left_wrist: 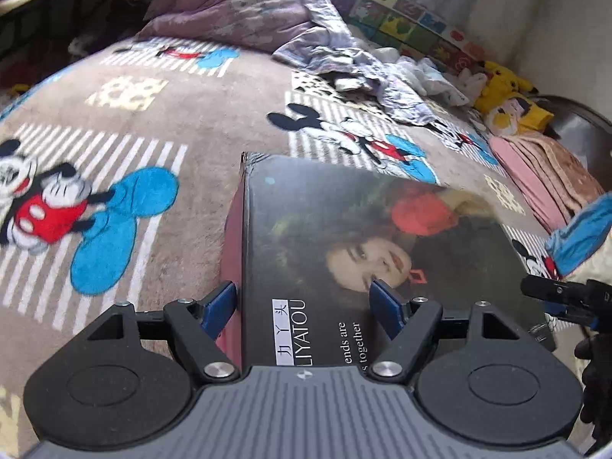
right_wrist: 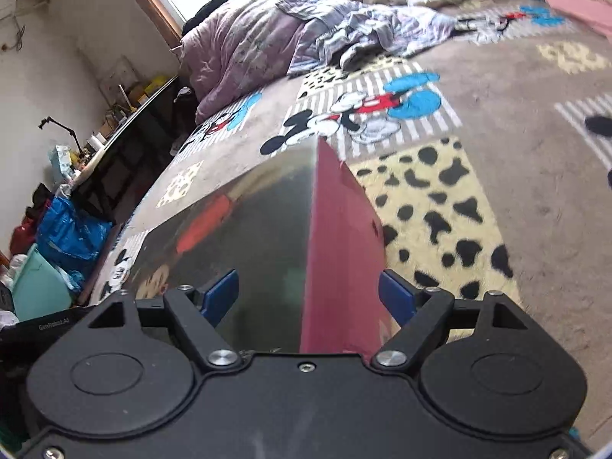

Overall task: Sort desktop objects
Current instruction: 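Lower the album flat onto the box opening and open both grippers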

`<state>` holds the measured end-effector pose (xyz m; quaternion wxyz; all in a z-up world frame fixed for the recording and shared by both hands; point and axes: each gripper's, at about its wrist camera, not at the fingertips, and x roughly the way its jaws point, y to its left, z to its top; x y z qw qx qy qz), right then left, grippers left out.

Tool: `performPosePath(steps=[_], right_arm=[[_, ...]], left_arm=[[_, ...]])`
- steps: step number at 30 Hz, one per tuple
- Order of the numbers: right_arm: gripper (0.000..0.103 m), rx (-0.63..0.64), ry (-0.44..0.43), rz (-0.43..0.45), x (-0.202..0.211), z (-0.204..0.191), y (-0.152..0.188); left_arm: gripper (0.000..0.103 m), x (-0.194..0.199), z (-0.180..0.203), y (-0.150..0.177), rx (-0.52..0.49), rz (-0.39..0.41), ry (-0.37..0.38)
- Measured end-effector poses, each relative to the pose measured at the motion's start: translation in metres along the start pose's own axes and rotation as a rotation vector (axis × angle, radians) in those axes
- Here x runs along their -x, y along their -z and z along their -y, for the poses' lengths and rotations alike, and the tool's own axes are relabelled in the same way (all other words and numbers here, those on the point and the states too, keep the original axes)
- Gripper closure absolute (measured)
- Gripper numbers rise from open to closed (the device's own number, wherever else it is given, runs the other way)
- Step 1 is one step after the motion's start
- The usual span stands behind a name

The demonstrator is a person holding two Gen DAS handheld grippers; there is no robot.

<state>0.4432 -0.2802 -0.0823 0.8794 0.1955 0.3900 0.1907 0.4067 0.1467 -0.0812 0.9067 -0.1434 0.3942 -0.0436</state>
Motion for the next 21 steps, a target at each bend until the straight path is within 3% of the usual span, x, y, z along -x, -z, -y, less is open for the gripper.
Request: performPosePath(steps=[4, 8, 14, 17, 21], right_arm=[[0.021, 0.039, 0.020, 0.004, 0.001, -0.004, 0.001], [0.022, 0.092, 0.038, 0.023, 0.004, -0.009, -0.001], [0.026, 0.235, 0.037, 0.081, 0.010, -0.029, 0.000], [0.030, 0.325, 0.009, 0.098, 0.012, -0.042, 0.004], [0.035, 0.455, -0.028, 0.055, 0.005, -0.061, 0.014]], left_arm=[[0.027, 0.001, -0.004, 0.000, 0.009, 0.003, 0.014], [0.027, 0.011, -0.001, -0.003, -0.008, 0.061, -0.019], [0.027, 0.026, 0.022, -0.004, -0.163, 0.180, 0.011], [0.027, 0.025, 0.037, 0.001, -0.262, 0.179, 0.048], [0.027, 0.015, 0.055, 0.010, -0.377, 0.120, 0.066]])
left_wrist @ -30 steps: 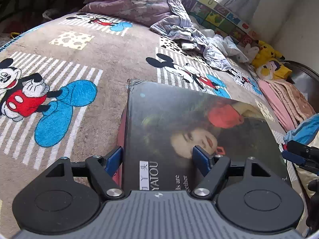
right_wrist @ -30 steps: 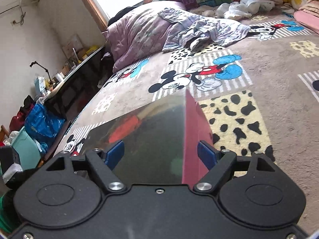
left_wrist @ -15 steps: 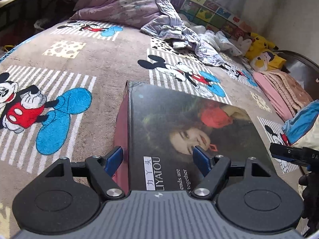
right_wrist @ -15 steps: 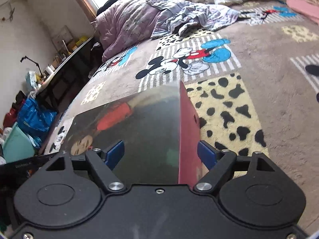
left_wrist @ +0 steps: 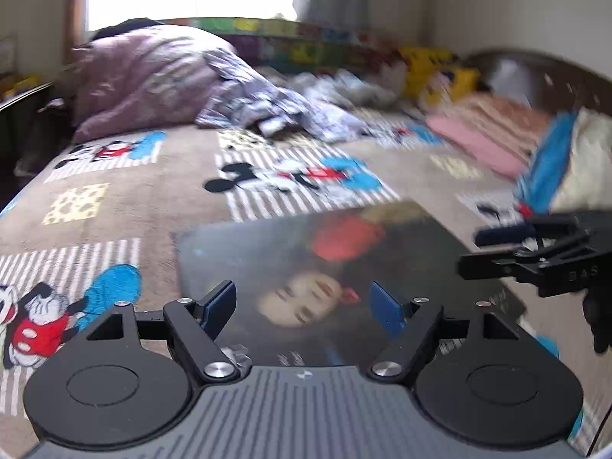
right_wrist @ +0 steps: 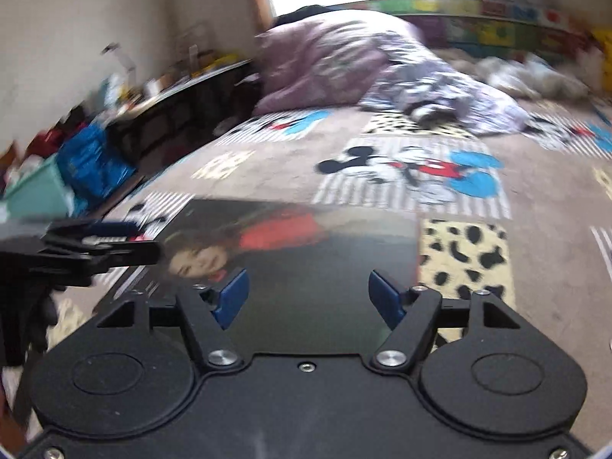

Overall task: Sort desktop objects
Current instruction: 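Lower the album flat onto the box opening and open both grippers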

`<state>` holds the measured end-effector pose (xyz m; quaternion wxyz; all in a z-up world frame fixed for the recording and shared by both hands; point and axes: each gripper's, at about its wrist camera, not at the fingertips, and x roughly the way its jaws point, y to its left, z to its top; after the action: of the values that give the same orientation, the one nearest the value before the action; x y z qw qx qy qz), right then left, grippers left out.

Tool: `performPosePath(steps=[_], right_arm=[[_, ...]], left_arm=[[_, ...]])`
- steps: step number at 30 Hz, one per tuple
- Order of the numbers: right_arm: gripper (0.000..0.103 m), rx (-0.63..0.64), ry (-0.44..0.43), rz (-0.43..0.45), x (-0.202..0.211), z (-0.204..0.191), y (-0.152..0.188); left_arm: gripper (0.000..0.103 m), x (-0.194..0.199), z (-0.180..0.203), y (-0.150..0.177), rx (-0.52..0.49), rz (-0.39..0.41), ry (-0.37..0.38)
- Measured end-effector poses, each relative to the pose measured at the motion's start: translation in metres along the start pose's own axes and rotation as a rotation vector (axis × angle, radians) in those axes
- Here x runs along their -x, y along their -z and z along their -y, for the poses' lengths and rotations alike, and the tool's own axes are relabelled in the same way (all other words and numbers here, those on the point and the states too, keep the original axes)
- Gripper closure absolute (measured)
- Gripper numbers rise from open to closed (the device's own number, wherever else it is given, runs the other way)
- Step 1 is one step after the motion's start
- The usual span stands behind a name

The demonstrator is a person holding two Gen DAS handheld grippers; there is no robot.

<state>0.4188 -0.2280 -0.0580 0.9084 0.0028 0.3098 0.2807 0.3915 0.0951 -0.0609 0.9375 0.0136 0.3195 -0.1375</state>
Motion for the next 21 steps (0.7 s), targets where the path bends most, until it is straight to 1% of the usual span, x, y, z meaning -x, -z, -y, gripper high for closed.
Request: performPosePath(steps=[3, 5, 7, 8, 12, 15, 16, 18, 21], right_arm=[[0.034, 0.040, -0.009, -0.051, -0.009, -0.008, 0.004], [0.034, 0.044, -0.014, -0.074, -0.013, -0.009, 0.007], [0.034, 0.047, -0.019, -0.096, -0.016, -0.009, 0.010], [0.033, 0.048, -0.022, -0.107, -0.018, -0.008, 0.012], [0.033, -0.013, -0.040, -0.118, -0.019, -0.002, 0.011], [0.033, -0.009, -0.036, -0.125, -0.019, -0.007, 0.012], [0.032, -0.004, -0.028, -0.133, -0.018, -0.009, 0.012], [0.021, 0.012, -0.010, -0.162, -0.017, -0.015, 0.013], [0.017, 0.071, 0.056, -0.213, -0.010, -0.025, 0.016]], left_arm=[[0.027, -0.008, 0.008, 0.004, -0.032, -0.048, 0.017], [0.027, -0.014, 0.012, 0.008, -0.045, -0.092, 0.005], [0.027, -0.018, 0.015, 0.013, -0.064, -0.118, -0.011], [0.026, -0.020, 0.017, 0.015, -0.072, -0.123, -0.018], [0.022, -0.020, 0.019, 0.018, -0.053, -0.125, -0.027], [0.020, -0.019, 0.025, 0.021, -0.039, -0.126, -0.058], [0.020, -0.017, 0.027, 0.022, -0.033, -0.130, -0.070], [0.019, -0.012, 0.031, 0.022, -0.023, -0.149, -0.084], [0.019, -0.002, 0.033, 0.023, -0.018, -0.201, -0.084]])
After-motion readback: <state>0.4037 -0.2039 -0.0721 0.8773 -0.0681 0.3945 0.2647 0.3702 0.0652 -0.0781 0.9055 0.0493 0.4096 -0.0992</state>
